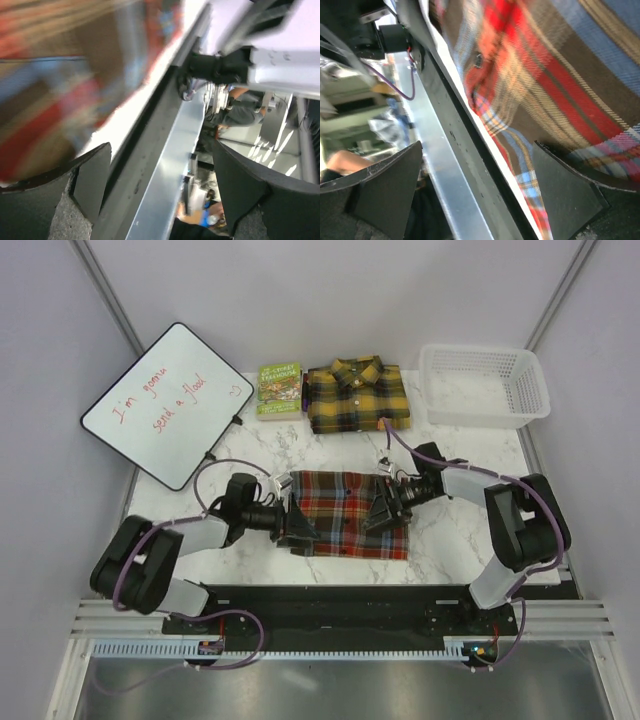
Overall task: Fold and stack the long sleeve shirts
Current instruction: Fold the shirt
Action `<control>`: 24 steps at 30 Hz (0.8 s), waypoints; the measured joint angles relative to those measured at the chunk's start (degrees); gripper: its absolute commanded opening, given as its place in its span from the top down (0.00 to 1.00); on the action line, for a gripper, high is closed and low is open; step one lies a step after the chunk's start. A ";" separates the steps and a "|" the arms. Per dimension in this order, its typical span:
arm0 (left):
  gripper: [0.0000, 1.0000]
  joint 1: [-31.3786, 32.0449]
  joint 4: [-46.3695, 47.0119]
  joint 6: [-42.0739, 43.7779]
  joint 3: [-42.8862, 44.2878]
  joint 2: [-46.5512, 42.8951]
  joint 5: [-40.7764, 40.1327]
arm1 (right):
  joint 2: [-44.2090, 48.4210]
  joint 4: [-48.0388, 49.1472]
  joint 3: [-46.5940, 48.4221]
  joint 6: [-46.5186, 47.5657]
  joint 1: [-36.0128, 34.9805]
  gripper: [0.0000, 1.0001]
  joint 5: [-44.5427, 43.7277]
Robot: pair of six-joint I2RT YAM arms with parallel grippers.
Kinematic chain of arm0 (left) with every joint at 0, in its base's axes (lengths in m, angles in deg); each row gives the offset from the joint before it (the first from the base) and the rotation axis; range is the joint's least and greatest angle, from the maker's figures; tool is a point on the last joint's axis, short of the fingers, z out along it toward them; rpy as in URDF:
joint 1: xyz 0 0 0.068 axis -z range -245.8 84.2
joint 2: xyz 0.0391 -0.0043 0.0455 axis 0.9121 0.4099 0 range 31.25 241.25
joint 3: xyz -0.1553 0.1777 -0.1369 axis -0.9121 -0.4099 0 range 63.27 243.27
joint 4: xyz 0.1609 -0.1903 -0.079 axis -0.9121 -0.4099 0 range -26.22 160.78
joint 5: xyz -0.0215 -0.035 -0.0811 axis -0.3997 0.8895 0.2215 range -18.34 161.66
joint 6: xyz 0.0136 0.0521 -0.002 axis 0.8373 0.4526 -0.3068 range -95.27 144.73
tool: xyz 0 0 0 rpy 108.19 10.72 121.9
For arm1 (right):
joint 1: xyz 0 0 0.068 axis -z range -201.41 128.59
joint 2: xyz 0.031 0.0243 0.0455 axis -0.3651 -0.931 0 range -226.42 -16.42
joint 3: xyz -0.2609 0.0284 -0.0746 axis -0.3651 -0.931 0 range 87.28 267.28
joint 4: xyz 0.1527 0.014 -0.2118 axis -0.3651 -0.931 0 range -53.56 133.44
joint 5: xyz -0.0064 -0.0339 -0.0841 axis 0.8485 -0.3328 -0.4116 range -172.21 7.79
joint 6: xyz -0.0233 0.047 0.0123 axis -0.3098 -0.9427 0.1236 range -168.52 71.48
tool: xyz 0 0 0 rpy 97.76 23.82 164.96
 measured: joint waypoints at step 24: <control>0.23 -6.45 1.14 3.82 28.70 27.91 -7.50 | -21.75 -15.87 35.45 18.38 3.82 0.05 -10.69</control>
